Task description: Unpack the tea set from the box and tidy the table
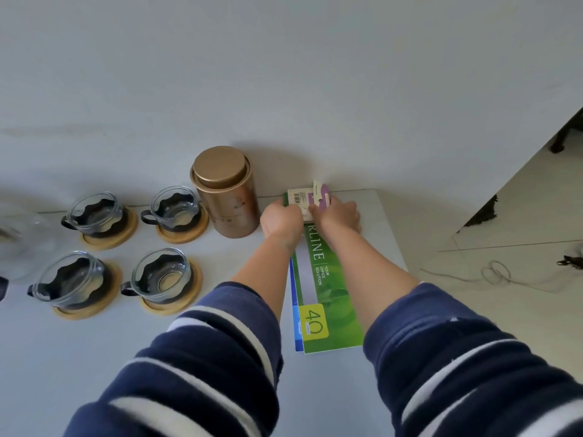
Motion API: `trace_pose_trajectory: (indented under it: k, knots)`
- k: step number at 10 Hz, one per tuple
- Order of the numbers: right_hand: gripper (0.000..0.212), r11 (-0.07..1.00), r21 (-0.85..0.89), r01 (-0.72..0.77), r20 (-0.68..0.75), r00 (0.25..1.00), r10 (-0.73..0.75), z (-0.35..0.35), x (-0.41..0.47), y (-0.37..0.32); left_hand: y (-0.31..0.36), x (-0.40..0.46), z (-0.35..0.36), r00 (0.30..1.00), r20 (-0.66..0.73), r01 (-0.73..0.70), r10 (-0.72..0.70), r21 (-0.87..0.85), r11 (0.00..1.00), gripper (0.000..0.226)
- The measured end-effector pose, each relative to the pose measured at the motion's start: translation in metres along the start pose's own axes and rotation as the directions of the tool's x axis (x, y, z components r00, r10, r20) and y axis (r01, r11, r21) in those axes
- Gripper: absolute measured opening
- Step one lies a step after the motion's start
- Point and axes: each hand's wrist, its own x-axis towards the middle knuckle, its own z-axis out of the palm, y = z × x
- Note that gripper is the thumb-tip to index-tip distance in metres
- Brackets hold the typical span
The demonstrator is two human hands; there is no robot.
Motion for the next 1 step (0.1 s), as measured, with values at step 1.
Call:
trace_pose_trajectory:
  k: [1]
  knots:
    - [0.061,0.997,0.041,0.059,0.048,0.997,-0.061,-0.0033,-0.0035,0.007,-0.0038,-0.0089,-0.008,0.999,0.026,-0.018,0.019,-0.063,0.998,0.043]
